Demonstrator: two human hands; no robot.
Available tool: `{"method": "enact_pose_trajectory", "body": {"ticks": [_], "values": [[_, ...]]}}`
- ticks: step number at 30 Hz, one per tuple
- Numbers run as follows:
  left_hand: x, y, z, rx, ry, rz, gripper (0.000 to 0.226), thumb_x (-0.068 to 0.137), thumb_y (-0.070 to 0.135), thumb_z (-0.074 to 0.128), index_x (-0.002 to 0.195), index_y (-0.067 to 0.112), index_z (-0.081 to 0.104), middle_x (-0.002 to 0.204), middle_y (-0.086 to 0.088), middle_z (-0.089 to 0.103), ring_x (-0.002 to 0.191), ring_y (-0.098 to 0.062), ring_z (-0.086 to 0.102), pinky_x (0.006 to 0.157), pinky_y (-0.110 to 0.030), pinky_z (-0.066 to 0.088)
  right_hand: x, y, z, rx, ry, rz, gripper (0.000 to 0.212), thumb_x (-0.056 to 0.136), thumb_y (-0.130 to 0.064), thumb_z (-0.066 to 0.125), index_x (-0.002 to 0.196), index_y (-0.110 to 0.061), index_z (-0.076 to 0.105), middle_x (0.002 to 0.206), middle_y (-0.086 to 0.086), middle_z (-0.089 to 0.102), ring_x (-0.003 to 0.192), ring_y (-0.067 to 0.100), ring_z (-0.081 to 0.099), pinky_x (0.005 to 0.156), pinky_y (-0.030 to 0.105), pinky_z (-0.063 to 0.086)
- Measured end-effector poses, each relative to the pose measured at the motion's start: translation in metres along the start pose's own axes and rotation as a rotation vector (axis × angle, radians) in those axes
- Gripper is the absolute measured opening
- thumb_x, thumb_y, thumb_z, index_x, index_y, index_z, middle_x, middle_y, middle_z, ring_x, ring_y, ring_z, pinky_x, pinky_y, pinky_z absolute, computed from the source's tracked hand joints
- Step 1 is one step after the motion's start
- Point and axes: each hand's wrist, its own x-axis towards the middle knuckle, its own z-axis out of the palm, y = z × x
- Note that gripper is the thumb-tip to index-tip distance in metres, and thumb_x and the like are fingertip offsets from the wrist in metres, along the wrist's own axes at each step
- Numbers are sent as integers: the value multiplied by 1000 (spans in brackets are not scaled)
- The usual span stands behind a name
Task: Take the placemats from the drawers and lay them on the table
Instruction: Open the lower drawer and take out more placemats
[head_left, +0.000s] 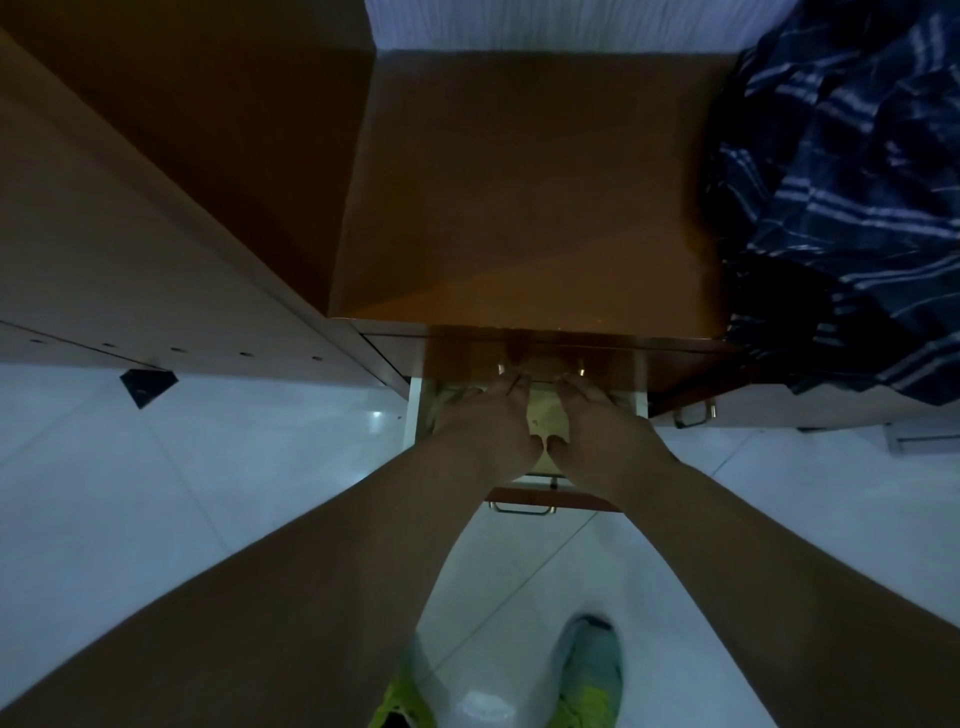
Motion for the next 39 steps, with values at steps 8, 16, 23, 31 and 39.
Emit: {"method": "enact_pose_trajectory", "body": {"ticks": [8, 16, 23, 31, 39], "values": [[-16, -1, 20, 20, 85, 16, 80, 94, 54, 55, 160, 25, 21, 167, 4, 21, 140, -31, 44, 110, -43, 37, -20, -7, 15, 47, 59, 17, 68, 90, -35, 62, 150, -27, 31, 157, -9, 27, 134, 30, 41, 102, 42, 45], [-71, -6, -3, -38, 387, 125, 26, 96, 32, 50, 120, 29, 59, 116, 9, 62, 112, -15, 55, 99, -35, 43, -53, 0, 8, 135, 284, -67, 30, 93, -22, 55, 119, -18, 68, 116, 1, 65, 100, 22, 61, 81, 34, 53], [-86, -35, -9, -134, 559, -21, 58, 97, 41, 53, 151, 27, 39, 151, 6, 47, 143, -17, 40, 118, -42, 32, -62, 16, -6, 93, 551, -58, 53, 93, -31, 60, 143, -19, 49, 143, 1, 51, 134, 23, 40, 113, 46, 34], [-73, -49, -2, -161, 518, -81, 46, 104, 49, 39, 139, 24, 55, 138, 4, 60, 130, -18, 50, 116, -43, 39, -48, 28, -5, 49, 528, -5, 48, 102, -41, 41, 138, -14, 58, 129, 6, 64, 122, 26, 49, 112, 49, 35], [-88, -48, 19, -63, 511, -105, 60, 103, 52, 24, 141, 19, 57, 129, 0, 67, 122, -21, 55, 108, -40, 41, -69, 25, 4, 22, 516, 48, 49, 102, -41, 39, 140, -14, 56, 122, 7, 68, 112, 27, 57, 98, 40, 44]]}}
